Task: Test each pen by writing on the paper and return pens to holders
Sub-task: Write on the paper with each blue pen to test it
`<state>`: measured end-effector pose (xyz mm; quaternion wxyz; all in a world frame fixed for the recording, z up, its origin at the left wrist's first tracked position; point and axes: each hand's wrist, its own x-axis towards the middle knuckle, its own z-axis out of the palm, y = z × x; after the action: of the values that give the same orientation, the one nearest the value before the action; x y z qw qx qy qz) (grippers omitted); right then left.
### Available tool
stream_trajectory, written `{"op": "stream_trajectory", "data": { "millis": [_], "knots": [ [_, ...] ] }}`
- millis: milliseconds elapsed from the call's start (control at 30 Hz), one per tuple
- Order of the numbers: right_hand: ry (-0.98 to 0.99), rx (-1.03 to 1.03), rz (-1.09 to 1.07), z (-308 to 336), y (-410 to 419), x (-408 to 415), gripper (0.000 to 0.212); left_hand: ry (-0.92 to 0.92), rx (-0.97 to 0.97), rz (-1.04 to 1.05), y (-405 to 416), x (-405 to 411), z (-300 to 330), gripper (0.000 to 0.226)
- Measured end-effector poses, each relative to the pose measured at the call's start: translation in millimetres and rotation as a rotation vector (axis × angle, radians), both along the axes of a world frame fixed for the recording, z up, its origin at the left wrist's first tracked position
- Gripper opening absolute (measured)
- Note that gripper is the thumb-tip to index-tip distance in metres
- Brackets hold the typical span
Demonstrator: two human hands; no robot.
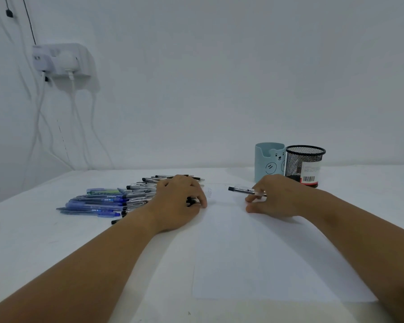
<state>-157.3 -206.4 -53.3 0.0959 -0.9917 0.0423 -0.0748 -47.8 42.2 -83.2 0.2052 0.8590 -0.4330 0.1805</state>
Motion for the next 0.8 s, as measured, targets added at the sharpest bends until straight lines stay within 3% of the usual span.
{"op": "stream_trajectory", "data": {
  "millis": [100,200,267,367,533,567,667,700,800],
  "knots": [
    [-0.206,0.099,-0.016,6,5,-6,0.034,-0.017,-0.009,-0.002,-1,1,0,0.006],
    [-0.247,0.548,0.002,10,9,-11,0.047,0.016,0.012,-0.024,0,-1,0,0.011],
    [-0.206,0.709,0.023,4,13,-9,0.053,0.029,0.042,-0.021,1,-2,2,0.012],
    [-0.323,0.795,0.102,-4,15,-1,0.027,0.029,0.126,-0.034,1,-2,6,0.014],
    [-0.543,0.708,0.094,9,20,3,0.021,0.062,0.261,-0.092,5,10,22,0.018],
    [-0.520,0.755,0.104,13,24,4,0.020,0.053,0.273,-0.108,6,14,23,0.020],
    [-0.299,1.085,0.116,28,34,13,0.079,0.029,0.228,-0.166,13,24,15,0.026],
    [-0.248,1.146,0.134,32,36,19,0.085,0.031,0.188,-0.182,16,26,12,0.033],
    [-0.264,1.297,0.129,39,38,38,0.070,0.024,0.064,-0.206,21,28,10,0.057]
  ]
}}
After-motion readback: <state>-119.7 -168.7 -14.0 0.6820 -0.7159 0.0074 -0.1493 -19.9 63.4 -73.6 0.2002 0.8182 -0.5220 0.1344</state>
